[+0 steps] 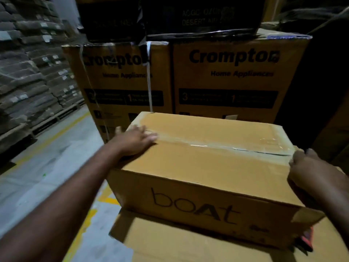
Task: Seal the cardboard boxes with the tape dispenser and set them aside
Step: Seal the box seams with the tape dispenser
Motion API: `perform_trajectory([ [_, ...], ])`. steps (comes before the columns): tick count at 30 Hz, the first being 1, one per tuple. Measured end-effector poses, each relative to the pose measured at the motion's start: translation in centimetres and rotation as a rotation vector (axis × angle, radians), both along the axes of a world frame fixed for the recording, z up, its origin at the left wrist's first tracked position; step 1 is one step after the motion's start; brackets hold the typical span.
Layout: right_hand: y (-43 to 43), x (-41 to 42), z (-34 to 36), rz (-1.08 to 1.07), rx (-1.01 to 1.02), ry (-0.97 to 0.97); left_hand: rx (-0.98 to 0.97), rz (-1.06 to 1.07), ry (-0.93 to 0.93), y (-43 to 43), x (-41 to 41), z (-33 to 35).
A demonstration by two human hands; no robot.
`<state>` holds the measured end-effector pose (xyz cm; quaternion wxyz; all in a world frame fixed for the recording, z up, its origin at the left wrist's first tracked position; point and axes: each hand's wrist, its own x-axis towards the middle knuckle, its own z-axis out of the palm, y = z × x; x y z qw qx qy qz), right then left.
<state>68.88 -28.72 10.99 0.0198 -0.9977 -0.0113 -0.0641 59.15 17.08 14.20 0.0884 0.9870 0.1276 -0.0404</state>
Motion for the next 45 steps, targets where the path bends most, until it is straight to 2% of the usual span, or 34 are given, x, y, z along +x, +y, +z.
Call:
perform_trajectory([
  [2,1.9,-1.6,0.9,0.009,-0.066,-0.073,-0.051,0.094,-0.045,3.2,-0.5,-1.0],
  [4,4.0,-2.1,1.8,-0.014,-0.039,-0.045,-0.125,0.137,-0.141,4.2,-0.3,-1.6],
  [6,6.0,-2.0,2.5,-0.071,0.007,0.065,-0.169,0.189,-0.254,4.2,0.0,-1.6],
  [8,8.3,-2.2,3.1,-0.077,0.050,0.184,-0.172,0.220,-0.287,4.0,0.2,-1.2],
  [14,17.2,-4.2,1.6,0.161,0.193,0.249,-0.160,0.209,-0.297,4.2,-0.1,-1.1],
  [17,20.8,-5.2,1.9,0.364,0.160,0.255,-0.183,0.212,-0.306,4.6,-0.3,-1.4],
  [20,20.7,-6.4,3.8,0.498,0.274,0.258,-0.255,0.207,-0.313,6.2,-0.8,-2.0],
  [22,18.6,-8.0,5.2,0.572,0.348,0.319,-0.369,0.220,-0.305,7.2,-1.1,-2.0],
  [25,14.7,-10.5,5.4,0.615,0.046,0.471,-0.611,0.214,-0.228,7.4,-1.7,-1.5],
  [27,13.0,-10.9,4.2,0.593,-0.157,0.388,-0.761,0.190,-0.203,7.1,-2.1,-1.4],
  [29,12.4,-10.4,3.1,0.579,-0.225,0.263,-0.838,0.185,-0.221,6.5,-2.7,-1.8],
  [36,10.6,-7.0,2.5,0.522,-0.196,0.144,-1.003,0.347,-0.417,2.9,-4.6,-3.9],
  [40,9.7,-5.4,3.0,0.470,-0.170,0.141,-1.004,0.346,-0.474,0.5,-5.0,-4.3],
  [45,7.5,-3.7,2.3,0.413,-0.184,0.094,-1.168,0.387,-0.568,-3.4,-5.9,-5.1],
])
